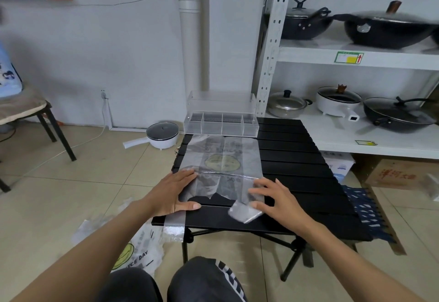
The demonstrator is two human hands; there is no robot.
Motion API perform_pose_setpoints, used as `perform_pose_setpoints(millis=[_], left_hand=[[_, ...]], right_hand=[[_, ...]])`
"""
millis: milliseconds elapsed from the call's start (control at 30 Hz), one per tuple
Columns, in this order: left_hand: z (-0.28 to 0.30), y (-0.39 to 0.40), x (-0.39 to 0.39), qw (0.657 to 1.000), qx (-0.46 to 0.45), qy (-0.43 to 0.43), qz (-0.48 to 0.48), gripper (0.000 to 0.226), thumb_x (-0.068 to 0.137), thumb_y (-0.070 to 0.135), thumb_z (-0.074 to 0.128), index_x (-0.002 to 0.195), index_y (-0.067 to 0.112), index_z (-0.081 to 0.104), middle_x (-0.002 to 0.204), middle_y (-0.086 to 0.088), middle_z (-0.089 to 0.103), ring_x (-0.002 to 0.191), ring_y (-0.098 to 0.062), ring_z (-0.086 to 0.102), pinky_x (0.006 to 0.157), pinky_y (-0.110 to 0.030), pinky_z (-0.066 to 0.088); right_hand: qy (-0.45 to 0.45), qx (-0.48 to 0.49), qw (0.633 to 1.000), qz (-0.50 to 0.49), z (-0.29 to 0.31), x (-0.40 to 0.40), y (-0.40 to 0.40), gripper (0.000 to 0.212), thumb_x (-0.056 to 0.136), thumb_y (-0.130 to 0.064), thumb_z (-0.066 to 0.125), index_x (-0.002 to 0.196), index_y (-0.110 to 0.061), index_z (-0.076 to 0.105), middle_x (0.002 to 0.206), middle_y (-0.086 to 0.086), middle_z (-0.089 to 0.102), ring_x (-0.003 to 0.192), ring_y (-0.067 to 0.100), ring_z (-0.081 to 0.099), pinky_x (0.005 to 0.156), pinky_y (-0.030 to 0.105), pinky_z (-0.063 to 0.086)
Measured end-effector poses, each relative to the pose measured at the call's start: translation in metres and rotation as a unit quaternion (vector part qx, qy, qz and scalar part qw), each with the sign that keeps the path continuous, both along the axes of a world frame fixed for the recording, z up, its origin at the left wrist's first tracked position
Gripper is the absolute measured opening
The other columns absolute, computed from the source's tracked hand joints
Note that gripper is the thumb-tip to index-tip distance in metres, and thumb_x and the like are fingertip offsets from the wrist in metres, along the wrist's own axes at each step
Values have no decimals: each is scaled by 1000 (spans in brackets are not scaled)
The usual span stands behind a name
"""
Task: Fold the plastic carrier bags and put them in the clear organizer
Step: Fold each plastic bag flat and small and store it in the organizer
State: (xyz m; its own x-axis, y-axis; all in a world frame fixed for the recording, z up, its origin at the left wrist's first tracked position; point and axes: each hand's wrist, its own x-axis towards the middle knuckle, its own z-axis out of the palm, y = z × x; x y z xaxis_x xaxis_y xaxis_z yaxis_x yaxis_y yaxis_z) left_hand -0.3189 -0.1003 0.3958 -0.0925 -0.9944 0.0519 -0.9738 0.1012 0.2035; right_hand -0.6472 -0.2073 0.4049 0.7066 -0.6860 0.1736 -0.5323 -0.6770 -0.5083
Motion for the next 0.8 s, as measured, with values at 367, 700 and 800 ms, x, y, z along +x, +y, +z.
perform_pose_setpoints(millis=[367, 700, 800], left_hand=[[-2, -1, -2, 999, -30, 9, -2, 96, 77, 84, 39, 151, 26, 24, 158, 13, 16, 142, -9, 20, 115, -28, 17], [-6, 9, 1, 996, -72, 43, 30, 67, 92, 61, 20, 145, 25, 40, 153, 11, 30, 139, -10, 30, 111, -18, 16], [1, 25, 7, 996, -69, 42, 23, 57, 90, 55, 33, 142, 33, 39, 152, 13, 31, 137, -8, 31, 111, -22, 23]], right_hand=[[-153, 82, 977, -122, 14, 12, 5, 27, 100, -39, 46, 96, -33, 73, 122, -12, 66, 115, -4, 55, 111, 38, 38], [148, -85, 981, -87, -9, 15, -8, 50, 102, -49, 25, 150, -35, 28, 159, -10, 22, 148, 7, 12, 122, 42, -2], [154, -76, 982, -79, -9, 14, -9, 51, 102, -48, 31, 151, -35, 26, 160, -9, 20, 149, 9, 9, 122, 44, -1]])
